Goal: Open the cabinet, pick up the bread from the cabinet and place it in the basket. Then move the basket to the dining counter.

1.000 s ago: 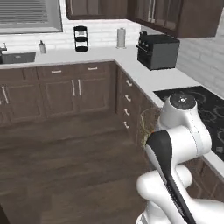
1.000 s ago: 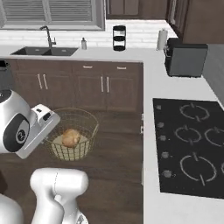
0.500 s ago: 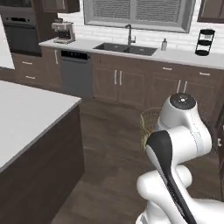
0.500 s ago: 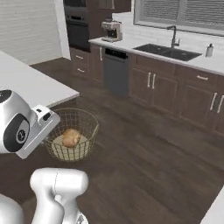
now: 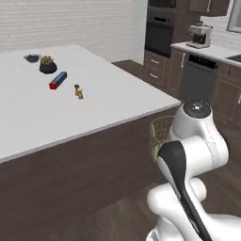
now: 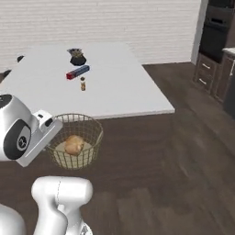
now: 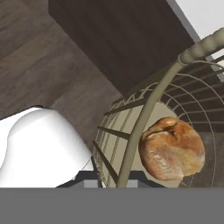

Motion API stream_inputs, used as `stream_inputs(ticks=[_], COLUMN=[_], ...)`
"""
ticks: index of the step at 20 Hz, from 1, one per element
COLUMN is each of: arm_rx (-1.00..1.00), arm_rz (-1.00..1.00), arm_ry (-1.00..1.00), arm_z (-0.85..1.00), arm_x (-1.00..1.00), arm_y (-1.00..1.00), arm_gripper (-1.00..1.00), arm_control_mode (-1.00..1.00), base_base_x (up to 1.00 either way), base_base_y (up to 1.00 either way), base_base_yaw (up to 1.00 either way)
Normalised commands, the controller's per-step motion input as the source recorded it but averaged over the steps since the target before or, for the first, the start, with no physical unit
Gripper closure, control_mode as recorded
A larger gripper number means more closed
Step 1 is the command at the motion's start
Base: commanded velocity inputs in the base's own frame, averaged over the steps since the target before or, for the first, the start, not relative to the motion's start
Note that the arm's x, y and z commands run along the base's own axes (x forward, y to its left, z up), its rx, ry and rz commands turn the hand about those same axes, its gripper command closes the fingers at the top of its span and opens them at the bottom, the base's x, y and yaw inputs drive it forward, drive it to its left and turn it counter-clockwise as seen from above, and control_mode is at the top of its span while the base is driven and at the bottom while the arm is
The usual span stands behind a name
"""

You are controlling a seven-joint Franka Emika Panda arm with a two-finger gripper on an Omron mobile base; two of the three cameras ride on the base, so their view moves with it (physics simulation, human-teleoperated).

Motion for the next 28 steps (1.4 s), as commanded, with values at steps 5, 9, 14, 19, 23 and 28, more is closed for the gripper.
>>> stream_inputs(ticks=[5, 9, 14, 19, 23, 28], arm_rx=[0.0, 0.0, 0.0, 0.0, 0.0, 0.0], arm_rz=[0.0, 0.0, 0.0, 0.0, 0.0, 0.0], arm_ry=[0.0, 0.0, 0.0, 0.0, 0.0, 0.0], arm_z=[0.0, 0.0, 0.0, 0.0, 0.0, 0.0], arm_x=[0.0, 0.0, 0.0, 0.0, 0.0, 0.0], arm_y=[0.0, 0.0, 0.0, 0.0, 0.0, 0.0], arm_gripper=[1.0, 1.0, 1.0, 1.0, 1.0, 1.0], arm_control_mode=[1.0, 1.0, 1.0, 1.0, 1.0, 1.0], base_base_x=[0.42, 0.32, 0.46, 0.7, 0.91, 0.67], base_base_y=[-0.29, -0.74, -0.09, 0.75, 0.26, 0.1], base_base_yaw=[0.77, 0.29, 0.1, 0.11, 0.17, 0.21])
